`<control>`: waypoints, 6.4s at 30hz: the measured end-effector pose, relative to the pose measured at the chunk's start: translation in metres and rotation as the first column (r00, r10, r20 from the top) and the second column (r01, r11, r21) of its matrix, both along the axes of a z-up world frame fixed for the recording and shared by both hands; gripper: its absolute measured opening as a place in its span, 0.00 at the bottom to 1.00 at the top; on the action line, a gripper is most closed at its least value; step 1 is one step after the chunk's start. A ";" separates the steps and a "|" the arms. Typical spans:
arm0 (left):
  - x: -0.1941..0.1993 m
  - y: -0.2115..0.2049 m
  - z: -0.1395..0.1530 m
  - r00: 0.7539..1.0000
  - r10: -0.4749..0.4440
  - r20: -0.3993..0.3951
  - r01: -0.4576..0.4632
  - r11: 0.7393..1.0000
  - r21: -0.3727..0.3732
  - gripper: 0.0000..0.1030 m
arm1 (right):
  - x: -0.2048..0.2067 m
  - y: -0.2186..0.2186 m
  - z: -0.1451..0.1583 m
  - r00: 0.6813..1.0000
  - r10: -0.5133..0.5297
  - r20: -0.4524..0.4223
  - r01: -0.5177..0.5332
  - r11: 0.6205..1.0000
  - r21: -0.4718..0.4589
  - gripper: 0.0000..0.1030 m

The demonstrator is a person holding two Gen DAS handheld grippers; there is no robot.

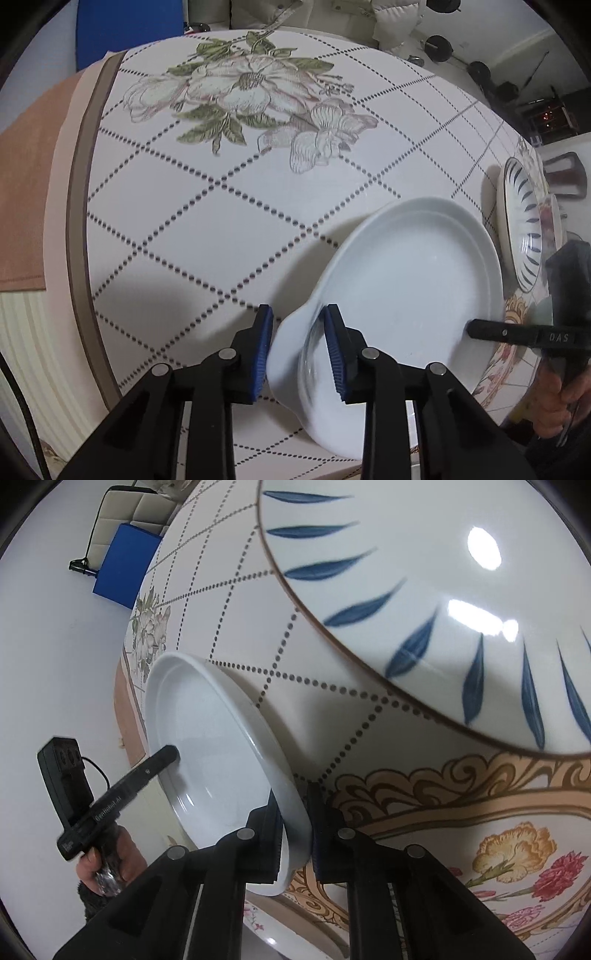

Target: Organize plates and bowls

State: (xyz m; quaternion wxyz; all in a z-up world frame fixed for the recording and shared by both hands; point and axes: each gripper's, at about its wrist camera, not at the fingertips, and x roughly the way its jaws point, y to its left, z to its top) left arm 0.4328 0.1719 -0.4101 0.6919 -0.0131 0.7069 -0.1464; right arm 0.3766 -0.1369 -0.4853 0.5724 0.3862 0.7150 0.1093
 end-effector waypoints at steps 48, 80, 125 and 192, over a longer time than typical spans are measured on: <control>-0.212 0.053 0.058 0.941 0.337 0.034 -0.338 0.941 0.000 0.03 | -0.173 0.084 0.045 0.966 0.258 0.033 -0.259 0.961 0.094 0.14; -0.268 0.000 0.028 0.974 0.227 0.023 -0.227 0.948 0.224 0.20 | -0.194 0.098 0.057 0.929 0.369 -0.030 -0.370 0.923 -0.110 0.16; -0.083 -0.154 0.157 0.937 -0.086 0.338 0.019 0.980 0.196 0.93 | -0.067 -0.096 0.209 0.937 0.057 0.345 0.140 0.842 -0.520 1.00; -0.145 -0.083 0.111 0.987 -0.074 0.140 0.062 0.994 0.092 0.17 | -0.128 -0.015 0.155 0.988 0.096 0.118 -0.068 0.973 -0.222 0.14</control>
